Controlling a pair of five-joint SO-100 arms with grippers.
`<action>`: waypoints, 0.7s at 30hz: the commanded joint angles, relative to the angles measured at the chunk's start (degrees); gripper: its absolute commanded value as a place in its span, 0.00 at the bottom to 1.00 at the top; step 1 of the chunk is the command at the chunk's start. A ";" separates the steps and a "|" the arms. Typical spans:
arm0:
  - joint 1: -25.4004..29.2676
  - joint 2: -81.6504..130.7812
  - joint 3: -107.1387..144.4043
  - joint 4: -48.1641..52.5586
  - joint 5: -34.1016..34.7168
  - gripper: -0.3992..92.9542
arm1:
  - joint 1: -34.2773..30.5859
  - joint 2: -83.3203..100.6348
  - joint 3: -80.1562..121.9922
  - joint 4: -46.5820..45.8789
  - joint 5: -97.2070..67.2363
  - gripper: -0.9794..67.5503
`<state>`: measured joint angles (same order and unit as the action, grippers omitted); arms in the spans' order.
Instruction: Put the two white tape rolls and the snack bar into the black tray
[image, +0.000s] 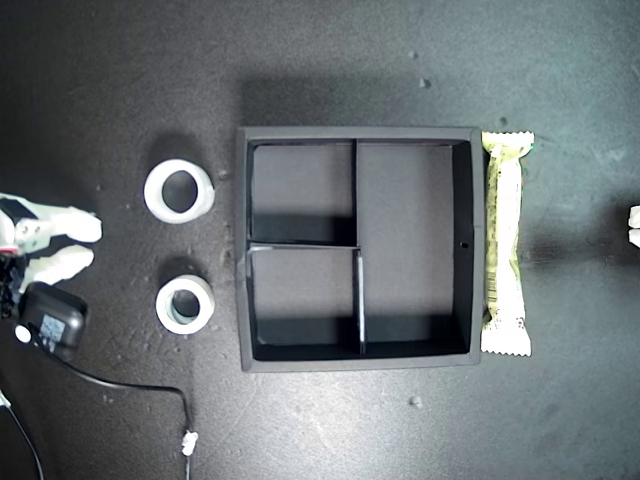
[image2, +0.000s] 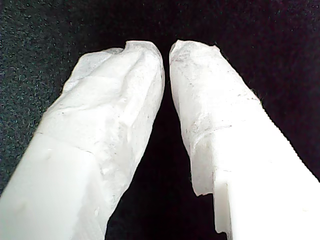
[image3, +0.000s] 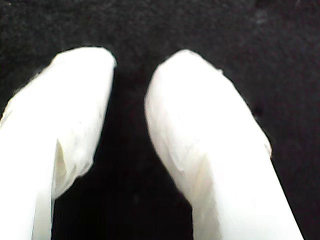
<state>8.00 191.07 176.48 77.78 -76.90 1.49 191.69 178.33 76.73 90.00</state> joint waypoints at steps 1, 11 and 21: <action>0.88 2.90 3.34 2.11 -1.41 0.07 | -0.26 0.18 0.70 0.09 -8.70 0.03; 0.88 2.90 3.34 2.20 -0.79 0.07 | -0.26 0.18 0.70 0.09 -8.70 0.03; 0.88 2.90 3.34 2.20 -0.79 0.07 | -0.26 0.18 0.70 0.09 -8.70 0.03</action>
<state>8.00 191.07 176.48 77.78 -77.61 1.41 191.69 178.33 76.73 90.00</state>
